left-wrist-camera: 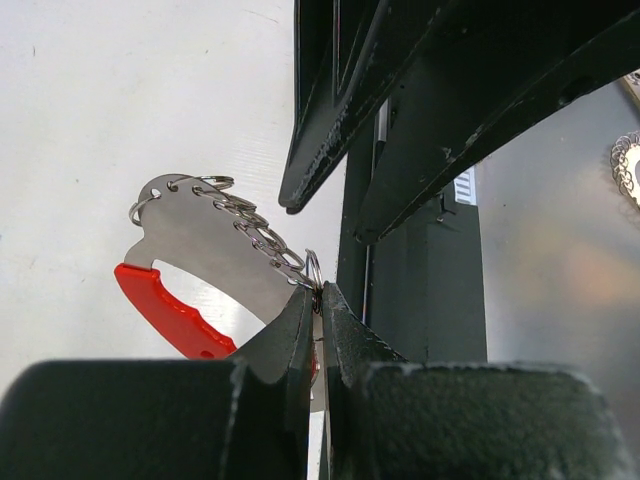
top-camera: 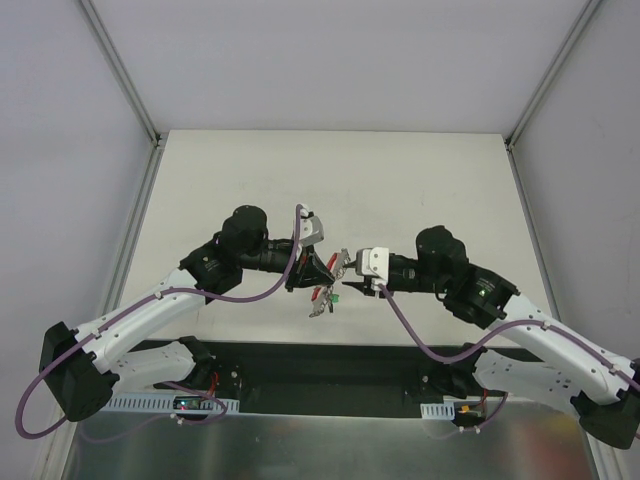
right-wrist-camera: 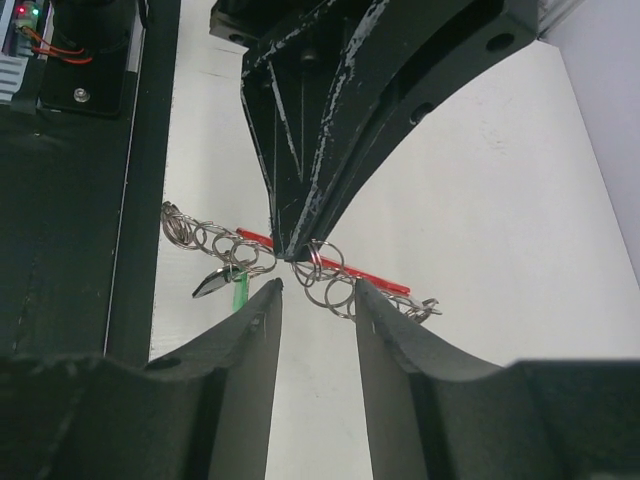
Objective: Remove the keys from the keyring
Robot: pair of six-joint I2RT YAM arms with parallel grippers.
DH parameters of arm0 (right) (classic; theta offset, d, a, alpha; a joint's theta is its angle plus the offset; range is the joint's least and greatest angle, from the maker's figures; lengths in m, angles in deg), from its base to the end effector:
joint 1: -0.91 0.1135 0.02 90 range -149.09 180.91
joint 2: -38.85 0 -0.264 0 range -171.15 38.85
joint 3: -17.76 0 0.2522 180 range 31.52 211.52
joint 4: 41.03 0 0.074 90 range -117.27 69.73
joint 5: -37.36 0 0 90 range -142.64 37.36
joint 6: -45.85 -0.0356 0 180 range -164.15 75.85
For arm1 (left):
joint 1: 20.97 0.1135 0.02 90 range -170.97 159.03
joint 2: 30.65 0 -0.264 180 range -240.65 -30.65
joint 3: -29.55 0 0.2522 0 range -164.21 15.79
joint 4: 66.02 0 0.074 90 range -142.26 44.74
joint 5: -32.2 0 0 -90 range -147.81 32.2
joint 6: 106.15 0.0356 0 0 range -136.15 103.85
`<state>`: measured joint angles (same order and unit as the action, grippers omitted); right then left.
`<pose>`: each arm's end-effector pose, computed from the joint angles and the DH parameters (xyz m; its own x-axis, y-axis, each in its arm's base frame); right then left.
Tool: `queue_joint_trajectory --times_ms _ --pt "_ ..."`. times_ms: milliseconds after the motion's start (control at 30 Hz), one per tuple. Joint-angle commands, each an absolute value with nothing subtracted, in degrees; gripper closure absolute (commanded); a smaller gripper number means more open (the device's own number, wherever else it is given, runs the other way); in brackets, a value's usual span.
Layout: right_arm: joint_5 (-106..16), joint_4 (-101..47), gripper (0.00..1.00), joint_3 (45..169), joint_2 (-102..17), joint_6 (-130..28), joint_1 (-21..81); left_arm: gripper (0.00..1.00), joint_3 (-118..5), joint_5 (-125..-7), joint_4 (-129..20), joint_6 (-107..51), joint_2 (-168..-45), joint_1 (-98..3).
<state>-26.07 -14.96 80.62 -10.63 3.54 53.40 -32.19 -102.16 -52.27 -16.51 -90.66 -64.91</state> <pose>0.1074 0.1660 0.3493 0.6311 -0.2641 -0.7294 -0.7553 0.0047 -0.6553 0.1537 -0.1827 0.3291 -0.1562 0.1443 -0.9771 0.9876 0.0412 -0.1517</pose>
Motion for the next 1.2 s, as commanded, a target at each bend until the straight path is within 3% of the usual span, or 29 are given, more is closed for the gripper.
queue_joint_trajectory --times_ms 0,1167 --pt "-23.5 -13.4 0.64 83.3 -12.0 6.7 54.1 1.00 -34.9 -101.8 -53.8 -14.8 -90.9 -65.8" --pt "-25.0 -12.1 0.80 85.3 -19.2 4.0 56.0 1.00 -34.9 -100.3 -53.8 -14.9 -90.8 -66.6"
